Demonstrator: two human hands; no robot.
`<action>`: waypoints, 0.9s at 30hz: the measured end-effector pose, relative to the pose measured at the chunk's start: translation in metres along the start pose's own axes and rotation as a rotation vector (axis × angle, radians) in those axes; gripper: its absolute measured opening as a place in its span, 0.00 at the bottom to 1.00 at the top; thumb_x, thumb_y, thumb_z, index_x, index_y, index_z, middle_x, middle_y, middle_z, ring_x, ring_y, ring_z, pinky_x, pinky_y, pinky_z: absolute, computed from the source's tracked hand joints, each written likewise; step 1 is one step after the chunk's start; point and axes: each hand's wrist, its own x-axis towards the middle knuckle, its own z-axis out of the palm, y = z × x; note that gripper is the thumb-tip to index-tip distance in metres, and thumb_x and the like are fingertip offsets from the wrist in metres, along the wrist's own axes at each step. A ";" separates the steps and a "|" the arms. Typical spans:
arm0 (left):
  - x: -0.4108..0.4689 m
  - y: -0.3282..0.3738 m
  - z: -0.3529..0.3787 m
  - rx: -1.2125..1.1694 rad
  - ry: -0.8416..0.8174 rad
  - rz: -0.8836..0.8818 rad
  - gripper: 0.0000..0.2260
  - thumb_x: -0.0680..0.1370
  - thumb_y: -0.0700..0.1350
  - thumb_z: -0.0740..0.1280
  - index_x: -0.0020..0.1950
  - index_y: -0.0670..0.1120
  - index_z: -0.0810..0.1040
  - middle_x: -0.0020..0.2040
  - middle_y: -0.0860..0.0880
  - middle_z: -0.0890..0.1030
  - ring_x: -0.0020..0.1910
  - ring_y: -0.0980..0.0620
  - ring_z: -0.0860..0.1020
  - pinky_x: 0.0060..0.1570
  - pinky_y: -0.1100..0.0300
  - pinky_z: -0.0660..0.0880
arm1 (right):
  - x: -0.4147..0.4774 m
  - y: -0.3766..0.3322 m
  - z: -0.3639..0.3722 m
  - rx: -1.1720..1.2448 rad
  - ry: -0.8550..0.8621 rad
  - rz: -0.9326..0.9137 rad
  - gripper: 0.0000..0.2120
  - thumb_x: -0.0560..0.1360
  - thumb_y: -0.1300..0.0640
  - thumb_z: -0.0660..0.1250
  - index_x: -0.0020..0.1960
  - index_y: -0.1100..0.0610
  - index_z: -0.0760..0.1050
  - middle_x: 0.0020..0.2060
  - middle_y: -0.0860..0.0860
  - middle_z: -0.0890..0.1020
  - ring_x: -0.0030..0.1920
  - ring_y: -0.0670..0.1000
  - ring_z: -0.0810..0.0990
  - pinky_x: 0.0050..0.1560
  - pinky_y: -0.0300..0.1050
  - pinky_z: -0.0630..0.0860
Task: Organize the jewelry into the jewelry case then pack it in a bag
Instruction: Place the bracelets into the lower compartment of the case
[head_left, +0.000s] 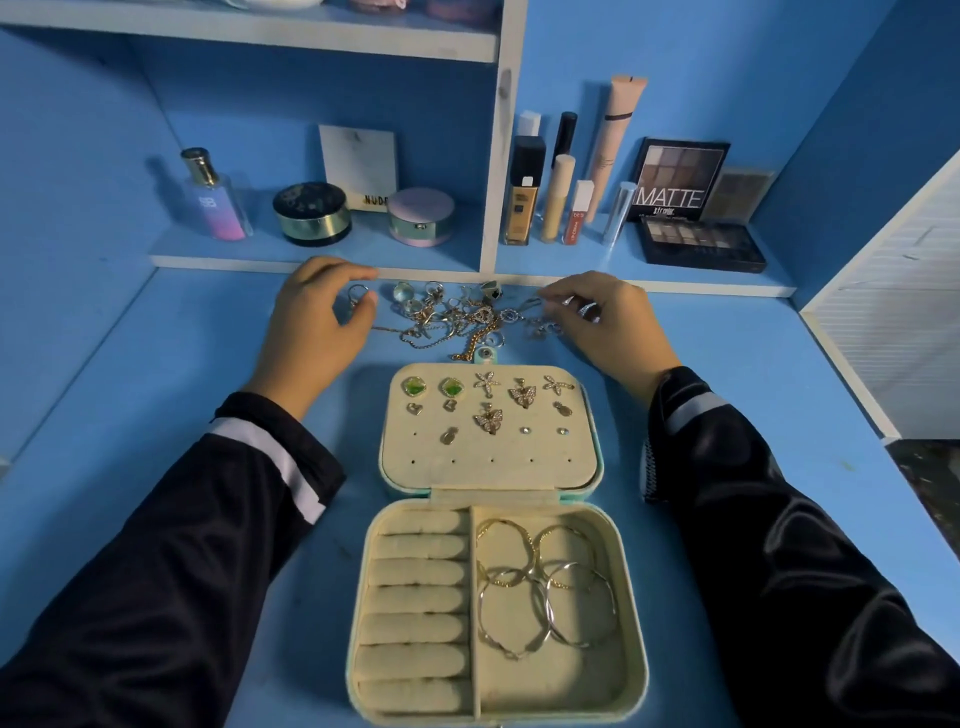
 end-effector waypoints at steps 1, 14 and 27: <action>0.001 -0.002 0.001 0.007 -0.012 0.010 0.10 0.77 0.40 0.69 0.58 0.43 0.82 0.57 0.44 0.78 0.57 0.46 0.77 0.58 0.65 0.68 | 0.003 -0.002 0.002 0.006 -0.027 0.000 0.07 0.76 0.60 0.69 0.53 0.57 0.82 0.44 0.51 0.83 0.39 0.44 0.76 0.42 0.27 0.69; 0.019 -0.007 0.009 -0.076 -0.176 -0.010 0.09 0.78 0.43 0.71 0.58 0.46 0.82 0.55 0.50 0.82 0.53 0.59 0.76 0.46 0.78 0.67 | 0.053 -0.037 0.042 0.052 -0.414 -0.197 0.08 0.73 0.58 0.74 0.51 0.54 0.84 0.43 0.43 0.82 0.41 0.34 0.77 0.45 0.27 0.70; 0.016 -0.004 0.009 -0.177 -0.186 -0.028 0.08 0.78 0.42 0.70 0.57 0.47 0.83 0.55 0.54 0.82 0.53 0.62 0.77 0.50 0.77 0.68 | 0.061 -0.034 0.041 -0.038 -0.407 -0.220 0.07 0.72 0.64 0.72 0.48 0.55 0.84 0.39 0.40 0.79 0.38 0.32 0.76 0.42 0.25 0.70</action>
